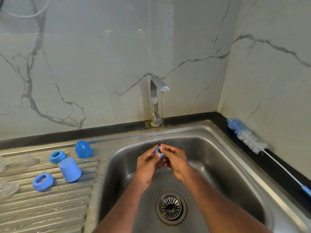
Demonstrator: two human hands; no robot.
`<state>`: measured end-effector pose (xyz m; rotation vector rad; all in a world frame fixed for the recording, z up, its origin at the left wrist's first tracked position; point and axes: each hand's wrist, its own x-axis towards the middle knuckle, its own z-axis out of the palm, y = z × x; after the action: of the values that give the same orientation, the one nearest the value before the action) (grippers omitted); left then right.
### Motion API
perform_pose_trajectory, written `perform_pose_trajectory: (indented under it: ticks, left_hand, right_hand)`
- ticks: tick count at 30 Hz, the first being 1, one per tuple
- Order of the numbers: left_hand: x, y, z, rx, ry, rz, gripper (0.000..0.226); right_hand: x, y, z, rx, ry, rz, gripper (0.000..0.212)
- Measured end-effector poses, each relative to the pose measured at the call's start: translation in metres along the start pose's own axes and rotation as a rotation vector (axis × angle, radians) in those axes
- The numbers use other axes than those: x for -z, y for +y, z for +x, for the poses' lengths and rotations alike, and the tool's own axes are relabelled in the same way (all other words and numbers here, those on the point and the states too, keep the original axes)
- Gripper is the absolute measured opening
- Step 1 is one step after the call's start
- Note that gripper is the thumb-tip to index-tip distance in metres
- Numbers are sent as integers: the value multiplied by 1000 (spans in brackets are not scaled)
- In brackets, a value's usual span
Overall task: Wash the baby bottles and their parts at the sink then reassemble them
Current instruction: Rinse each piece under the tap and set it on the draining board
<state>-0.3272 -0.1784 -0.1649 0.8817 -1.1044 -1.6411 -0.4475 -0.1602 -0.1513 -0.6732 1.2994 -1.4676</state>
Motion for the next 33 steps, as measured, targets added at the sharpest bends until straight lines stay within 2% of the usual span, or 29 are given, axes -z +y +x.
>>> perform_pose_trajectory:
  ticks: [2,4,8,11,14,17,19,21,23,26,29,33]
  left_hand:
    - [-4,-2,-3,-58,-49,105,39]
    - [-5,-3,-2,-85,-14,136,36]
    - [-7,-2,-2,-58,68,124,16]
    - [-7,-2,-4,-12,76,126,18]
    - [-5,1,-5,-21,28,159,18]
    - [-4,-2,-4,-74,-51,219,26]
    - [-3,-6,0,-144,2,327,31]
    - [-1,-10,5,-181,125,384,41]
    - [0,-10,5,-216,189,405,34]
    - [0,-9,5,-203,101,419,20]
    - [0,-5,1,-150,-18,403,18]
    - [1,-5,1,-283,-105,633,27]
  right_hand:
    - [3,1,3,16,71,-72,18]
    - [6,1,4,-6,79,-141,25]
    - [6,-4,-2,-61,-96,-152,30]
    - [5,-5,-6,-44,-171,-198,27]
    - [7,0,-1,-20,-132,-326,36]
    - [7,3,2,-70,-46,-213,42]
    - [5,2,2,-82,-51,-150,36]
    - [2,2,2,-83,-77,-101,30]
    - [0,3,3,-77,-81,-78,27]
    - [1,5,7,-45,-69,-130,24]
    - [4,8,8,39,-68,-324,25]
    - [1,12,9,66,10,-429,30]
